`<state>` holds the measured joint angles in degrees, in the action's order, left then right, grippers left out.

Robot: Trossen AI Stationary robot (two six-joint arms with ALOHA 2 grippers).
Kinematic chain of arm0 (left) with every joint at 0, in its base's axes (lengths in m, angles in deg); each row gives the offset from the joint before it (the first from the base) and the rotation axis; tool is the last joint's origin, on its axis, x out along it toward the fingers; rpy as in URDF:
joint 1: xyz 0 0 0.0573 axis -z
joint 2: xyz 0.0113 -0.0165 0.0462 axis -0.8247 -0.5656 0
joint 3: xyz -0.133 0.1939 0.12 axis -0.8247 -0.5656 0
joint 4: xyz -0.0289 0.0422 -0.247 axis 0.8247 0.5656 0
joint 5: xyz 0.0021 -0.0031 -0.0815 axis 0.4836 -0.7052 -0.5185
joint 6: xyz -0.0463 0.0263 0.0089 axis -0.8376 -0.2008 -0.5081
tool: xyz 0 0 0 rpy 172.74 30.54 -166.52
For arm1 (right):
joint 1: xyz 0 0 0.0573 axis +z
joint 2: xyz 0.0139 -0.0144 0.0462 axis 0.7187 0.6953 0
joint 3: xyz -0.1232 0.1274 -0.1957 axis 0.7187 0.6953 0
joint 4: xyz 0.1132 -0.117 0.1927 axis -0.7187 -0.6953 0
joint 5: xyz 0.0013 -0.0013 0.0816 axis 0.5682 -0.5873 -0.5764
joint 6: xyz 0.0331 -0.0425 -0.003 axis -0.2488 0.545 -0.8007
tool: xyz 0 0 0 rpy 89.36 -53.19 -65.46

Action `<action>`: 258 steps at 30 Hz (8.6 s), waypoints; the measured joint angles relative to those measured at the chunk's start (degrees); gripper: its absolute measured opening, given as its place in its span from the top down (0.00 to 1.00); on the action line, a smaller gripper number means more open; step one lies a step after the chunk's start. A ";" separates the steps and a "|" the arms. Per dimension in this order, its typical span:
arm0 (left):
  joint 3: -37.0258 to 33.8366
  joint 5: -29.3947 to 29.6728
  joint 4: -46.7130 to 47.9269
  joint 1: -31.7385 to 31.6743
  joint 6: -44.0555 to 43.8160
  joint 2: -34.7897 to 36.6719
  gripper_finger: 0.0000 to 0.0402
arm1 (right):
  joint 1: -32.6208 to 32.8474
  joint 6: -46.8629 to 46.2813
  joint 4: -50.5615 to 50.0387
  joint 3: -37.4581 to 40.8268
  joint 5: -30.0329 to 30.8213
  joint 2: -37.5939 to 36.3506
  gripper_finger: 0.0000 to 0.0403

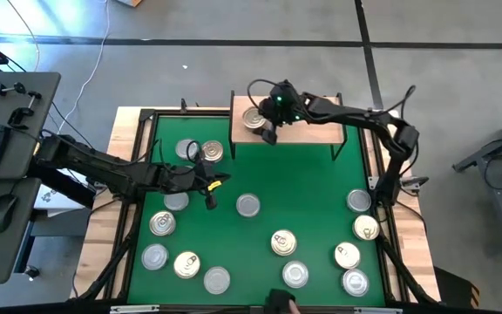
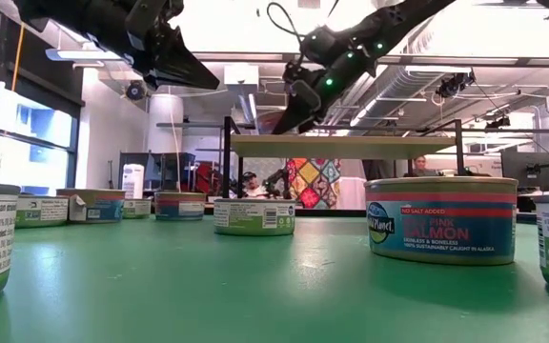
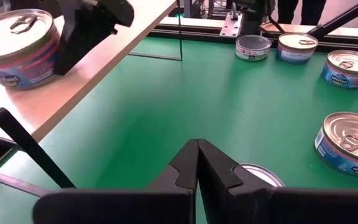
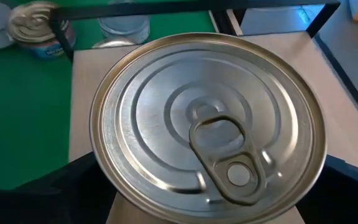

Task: Stack canned seafood by type on shelf
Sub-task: Put the blue pink tuna can on the shelf, then put the green tuna can on the shelf

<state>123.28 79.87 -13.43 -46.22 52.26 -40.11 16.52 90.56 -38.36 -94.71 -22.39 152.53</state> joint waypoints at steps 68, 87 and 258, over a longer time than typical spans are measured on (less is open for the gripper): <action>37.70 -26.71 11.49 -45.83 11.21 -32.37 1.00 | 14.23 -15.29 -5.80 22.75 24.60 -29.59 0.01; 37.55 -26.84 9.99 -43.50 17.26 -25.57 1.00 | 44.14 -36.59 10.21 42.94 42.17 -38.59 0.01; 46.19 -15.44 -1.32 -16.88 14.50 -38.63 1.00 | -0.22 -18.36 -2.05 39.40 21.41 -41.51 0.01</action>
<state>169.47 64.43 -14.75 -63.10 66.76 -78.75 16.29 72.20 -40.40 -55.31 -0.98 111.02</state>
